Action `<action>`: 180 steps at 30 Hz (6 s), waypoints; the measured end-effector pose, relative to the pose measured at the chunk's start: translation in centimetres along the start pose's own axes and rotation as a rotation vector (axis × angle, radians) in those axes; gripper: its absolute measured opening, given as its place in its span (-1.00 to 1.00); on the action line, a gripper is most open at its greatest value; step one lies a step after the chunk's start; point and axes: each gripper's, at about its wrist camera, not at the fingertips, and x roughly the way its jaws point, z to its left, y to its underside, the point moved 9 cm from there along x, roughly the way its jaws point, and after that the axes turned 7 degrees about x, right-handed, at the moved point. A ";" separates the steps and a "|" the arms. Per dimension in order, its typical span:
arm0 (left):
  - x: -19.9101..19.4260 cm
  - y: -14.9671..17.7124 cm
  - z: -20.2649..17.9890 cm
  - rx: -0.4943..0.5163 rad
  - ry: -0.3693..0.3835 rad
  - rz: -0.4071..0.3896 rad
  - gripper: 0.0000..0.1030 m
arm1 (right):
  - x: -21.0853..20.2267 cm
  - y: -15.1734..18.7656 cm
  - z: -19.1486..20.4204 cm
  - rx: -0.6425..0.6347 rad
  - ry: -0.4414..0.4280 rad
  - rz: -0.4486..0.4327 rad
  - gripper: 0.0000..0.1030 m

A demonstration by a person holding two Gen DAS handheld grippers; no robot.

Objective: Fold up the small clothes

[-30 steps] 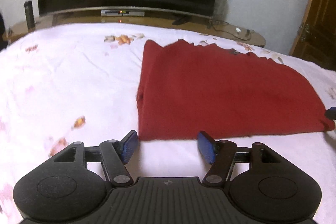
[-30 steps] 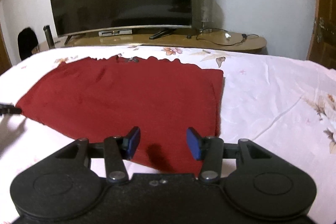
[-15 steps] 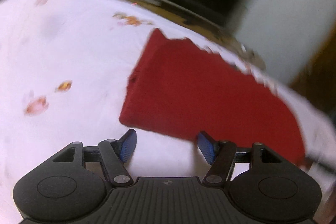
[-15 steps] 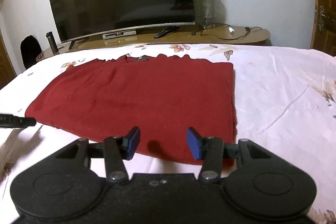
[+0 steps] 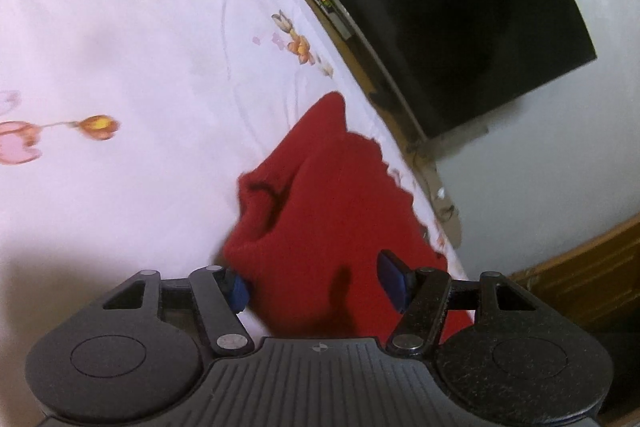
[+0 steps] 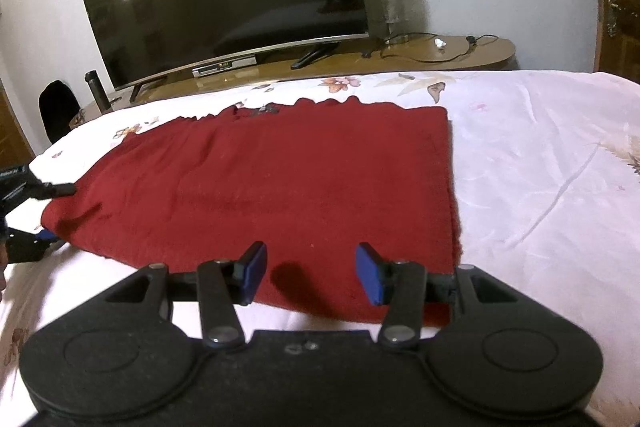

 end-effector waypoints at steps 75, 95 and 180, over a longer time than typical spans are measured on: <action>11.6 5.9 -15.6 0.537 0.141 0.277 0.61 | 4.8 -5.1 -7.7 0.641 -0.379 0.137 0.15; 14.7 6.8 -18.8 0.701 0.078 0.301 0.61 | 0.0 -8.8 -6.7 0.294 -0.211 -0.076 -0.71; 3.1 9.0 -15.8 0.841 0.104 0.264 0.82 | -4.1 -0.9 -8.2 0.255 -0.002 -0.011 -0.01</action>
